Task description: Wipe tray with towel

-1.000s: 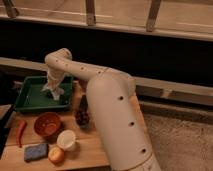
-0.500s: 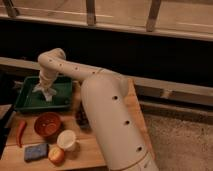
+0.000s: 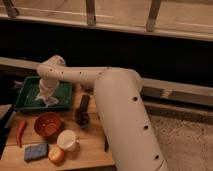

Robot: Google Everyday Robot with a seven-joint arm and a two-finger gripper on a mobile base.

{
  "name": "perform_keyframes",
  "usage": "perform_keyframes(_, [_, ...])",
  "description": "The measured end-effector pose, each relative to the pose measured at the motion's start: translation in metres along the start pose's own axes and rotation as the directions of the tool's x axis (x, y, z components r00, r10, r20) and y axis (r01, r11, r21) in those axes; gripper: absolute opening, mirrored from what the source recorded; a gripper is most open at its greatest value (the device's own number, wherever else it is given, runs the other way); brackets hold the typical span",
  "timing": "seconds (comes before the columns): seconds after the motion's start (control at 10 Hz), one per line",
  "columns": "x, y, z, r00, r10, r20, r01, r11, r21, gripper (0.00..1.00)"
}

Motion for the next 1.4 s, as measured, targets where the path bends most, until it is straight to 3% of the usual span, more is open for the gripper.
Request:
perform_keyframes(0.2, [-0.004,-0.03,-0.004,1.0,0.023,0.0,-0.023,0.999,0.034,0.0])
perform_keyframes(0.4, [-0.022,-0.063,0.001,1.0,0.028,-0.002,-0.028,0.999,0.045,0.0])
perform_keyframes(0.5, [-0.039,-0.081,0.01,1.0,0.03,-0.004,-0.03,0.999,0.045,0.0])
perform_keyframes(0.8, [-0.067,-0.092,0.027,1.0,0.01,-0.001,-0.01,1.0,0.015,0.0])
perform_keyframes(1.0, [-0.072,-0.083,0.033,1.0,-0.018,0.004,0.018,1.0,-0.015,0.0])
perform_keyframes(1.4, [-0.061,-0.012,0.033,0.993,-0.114,0.018,0.115,0.989,-0.09,0.0])
